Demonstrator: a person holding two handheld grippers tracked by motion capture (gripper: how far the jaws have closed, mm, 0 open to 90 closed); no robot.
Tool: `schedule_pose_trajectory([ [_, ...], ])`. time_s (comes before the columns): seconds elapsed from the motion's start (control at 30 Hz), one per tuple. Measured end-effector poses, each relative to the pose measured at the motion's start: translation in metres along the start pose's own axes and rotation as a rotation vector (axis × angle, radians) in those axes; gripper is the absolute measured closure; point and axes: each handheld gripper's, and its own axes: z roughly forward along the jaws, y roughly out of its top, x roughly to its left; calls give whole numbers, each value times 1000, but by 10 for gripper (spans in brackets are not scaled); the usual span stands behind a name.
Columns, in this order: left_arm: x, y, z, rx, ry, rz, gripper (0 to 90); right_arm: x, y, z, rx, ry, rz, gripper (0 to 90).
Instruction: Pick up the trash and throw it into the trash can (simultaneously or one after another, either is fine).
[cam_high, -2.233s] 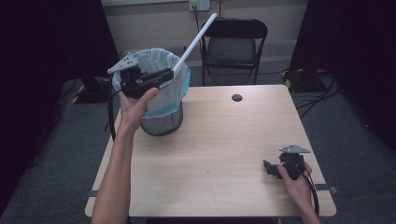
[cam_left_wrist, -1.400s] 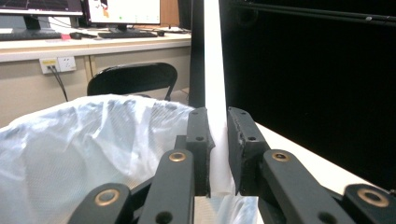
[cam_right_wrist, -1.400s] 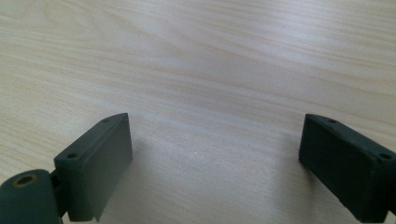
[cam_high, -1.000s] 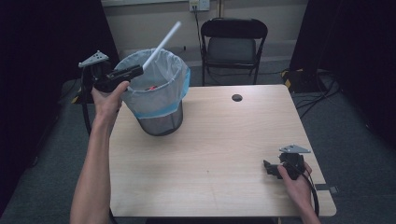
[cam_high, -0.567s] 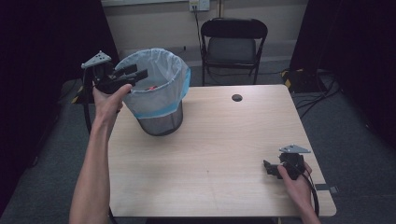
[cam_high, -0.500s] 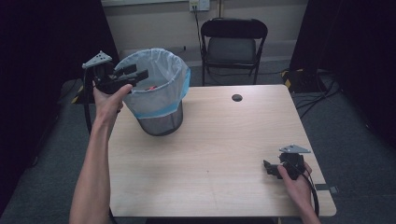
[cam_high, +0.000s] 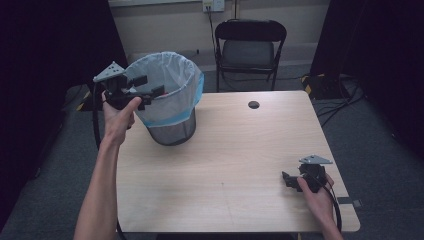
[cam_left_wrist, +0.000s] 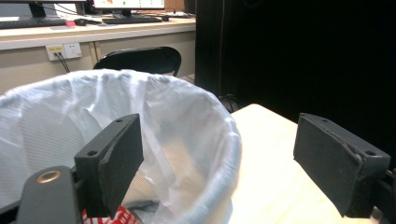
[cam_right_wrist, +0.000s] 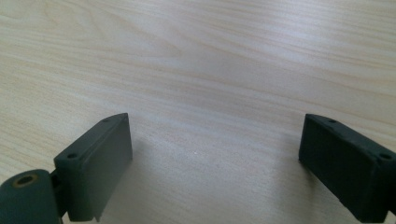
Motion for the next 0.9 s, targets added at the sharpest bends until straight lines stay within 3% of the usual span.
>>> schedule_pose_trajectory([
  [0.13, -15, -9, -5, 2, -32, 9, 157, 0, 0, 0, 0, 0, 0, 88],
  [0.27, -22, -17, -9, -1, -53, 14, 156, 0, 0, 0, 0, 0, 0, 88],
  [0.4, -29, -33, -9, 58, -48, 6, 159, 0, 0, 0, 0, 0, 0, 88],
  [0.43, -36, -42, -11, 71, -38, 38, 163, 0, 0, 0, -1, 0, -1, 88],
  [0.6, -43, -61, -11, 120, -52, 62, 162, 0, 0, 0, 0, 0, 2, 88],
  [0.63, -43, -71, -11, 138, -53, 61, 162, 0, 0, 0, 1, 0, 1, 88],
  [0.8, -41, -92, -11, 177, -59, 48, 178, 0, 0, 0, 0, 0, 0, 88],
  [0.9, -46, -111, -9, 217, -71, 43, 197, 0, 0, 0, 0, 1, 0, 88],
])
